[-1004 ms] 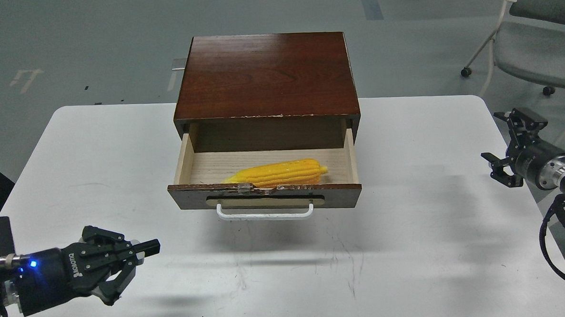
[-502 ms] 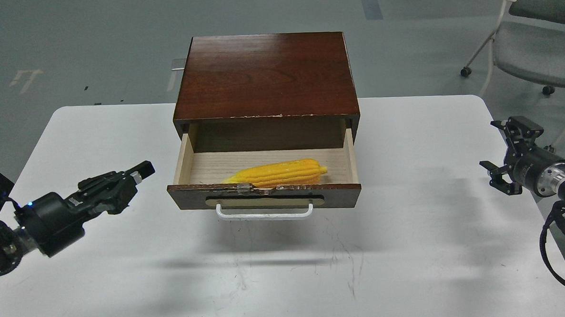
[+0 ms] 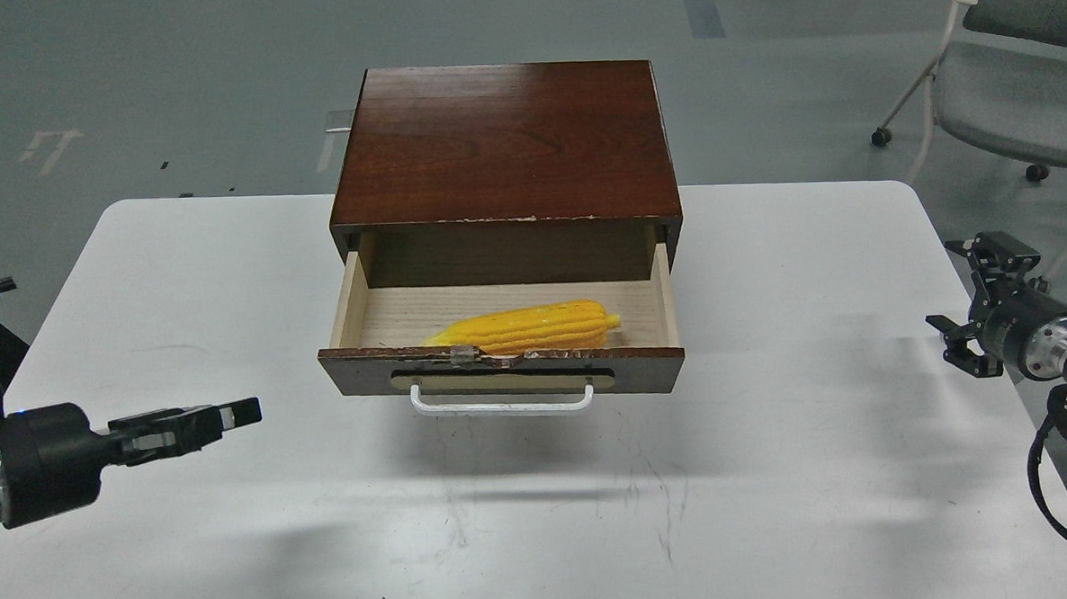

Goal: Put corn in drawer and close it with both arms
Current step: 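Move the left gripper down to the front of the open drawer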

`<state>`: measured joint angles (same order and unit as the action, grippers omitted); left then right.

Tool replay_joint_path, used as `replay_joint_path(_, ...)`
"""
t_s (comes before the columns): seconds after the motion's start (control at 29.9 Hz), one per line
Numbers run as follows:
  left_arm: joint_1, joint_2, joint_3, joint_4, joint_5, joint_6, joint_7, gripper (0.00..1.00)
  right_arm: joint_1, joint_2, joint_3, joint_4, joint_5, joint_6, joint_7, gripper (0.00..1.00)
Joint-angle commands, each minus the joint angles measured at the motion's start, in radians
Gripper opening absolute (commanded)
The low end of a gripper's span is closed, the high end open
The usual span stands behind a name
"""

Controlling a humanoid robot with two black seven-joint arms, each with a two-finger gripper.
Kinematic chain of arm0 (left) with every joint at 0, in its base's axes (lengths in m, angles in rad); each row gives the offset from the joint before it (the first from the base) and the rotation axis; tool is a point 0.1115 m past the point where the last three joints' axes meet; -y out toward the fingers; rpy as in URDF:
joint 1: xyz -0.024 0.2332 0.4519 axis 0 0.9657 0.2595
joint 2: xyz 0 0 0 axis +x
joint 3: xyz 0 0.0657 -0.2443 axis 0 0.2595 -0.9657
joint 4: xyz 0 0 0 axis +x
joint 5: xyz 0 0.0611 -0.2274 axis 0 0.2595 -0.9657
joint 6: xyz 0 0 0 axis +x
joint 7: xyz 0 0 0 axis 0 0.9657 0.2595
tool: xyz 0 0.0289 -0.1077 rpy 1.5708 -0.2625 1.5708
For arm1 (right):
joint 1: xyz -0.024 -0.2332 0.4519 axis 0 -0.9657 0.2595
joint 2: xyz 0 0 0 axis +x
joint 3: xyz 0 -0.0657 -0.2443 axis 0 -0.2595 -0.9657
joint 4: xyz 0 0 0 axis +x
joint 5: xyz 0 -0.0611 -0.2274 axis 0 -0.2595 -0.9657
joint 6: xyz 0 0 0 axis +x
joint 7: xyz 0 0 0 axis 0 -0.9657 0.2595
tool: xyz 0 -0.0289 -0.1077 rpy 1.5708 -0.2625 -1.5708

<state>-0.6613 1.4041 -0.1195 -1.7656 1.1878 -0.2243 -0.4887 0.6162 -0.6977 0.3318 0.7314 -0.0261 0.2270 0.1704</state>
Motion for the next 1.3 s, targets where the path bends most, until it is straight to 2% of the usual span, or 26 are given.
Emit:
replay_joint_path(0.0, -0.001, -0.037, -0.008, 0.000, -0.001, -0.079, 0.000, 0.00, -0.003, 0.018, -0.002, -0.004, -0.005, 0.000, 0.000, 1.00)
replay_joint_path(0.1, -0.021, -0.082, -0.017, 0.000, -0.001, -0.105, 0.000, 0.00, -0.004, 0.043, -0.002, -0.035, -0.008, 0.000, 0.000, 1.00)
replay_joint_path(0.23, -0.067, -0.181, -0.025, 0.000, -0.017, -0.210, 0.000, 0.00, 0.002, 0.072, -0.002, -0.076, -0.009, 0.002, 0.000, 1.00)
replay_joint_path(0.4, -0.067, -0.240, -0.049, 0.000, -0.141, -0.231, 0.000, 0.00, 0.054, 0.072, 0.004, -0.076, -0.008, 0.002, 0.000, 1.00)
replay_joint_path(0.57, -0.055, -0.277, -0.049, 0.000, -0.154, -0.231, 0.000, 0.00, 0.123, 0.075, 0.062, -0.069, -0.003, 0.003, 0.006, 0.99)
replay_joint_path(0.7, -0.028, -0.290, -0.045, 0.002, -0.159, -0.227, 0.000, 0.00, 0.140, 0.104, 0.133, -0.061, -0.003, 0.008, 0.032, 0.99)
replay_joint_path(0.74, -0.018, -0.294, -0.045, 0.000, -0.159, -0.224, 0.000, 0.00, 0.143, 0.110, 0.142, -0.060, -0.003, 0.008, 0.044, 0.99)
replay_joint_path(0.8, 0.020, -0.307, -0.046, 0.000, -0.159, -0.219, 0.000, 0.00, 0.152, 0.138, 0.180, -0.053, -0.002, 0.032, 0.116, 0.99)
replay_joint_path(0.84, 0.028, -0.310, -0.046, 0.002, -0.159, -0.218, 0.000, 0.01, 0.152, 0.144, 0.190, -0.052, -0.002, 0.051, 0.135, 0.98)
replay_joint_path(0.87, 0.040, -0.318, -0.046, 0.000, -0.160, -0.214, 0.000, 0.01, 0.152, 0.151, 0.209, -0.050, 0.002, 0.098, 0.168, 0.98)
replay_joint_path(0.94, 0.048, -0.324, -0.048, 0.002, -0.160, -0.202, 0.000, 0.02, 0.151, 0.155, 0.222, -0.052, 0.002, 0.138, 0.185, 0.98)
replay_joint_path(1.04, 0.052, -0.346, -0.049, 0.003, -0.201, -0.146, 0.000, 0.05, 0.148, 0.173, 0.228, -0.055, 0.012, 0.184, 0.182, 0.98)
replay_joint_path(1.27, 0.063, -0.378, -0.049, 0.014, -0.246, -0.121, 0.000, 0.08, 0.152, 0.221, 0.227, -0.056, 0.011, 0.183, 0.179, 0.98)
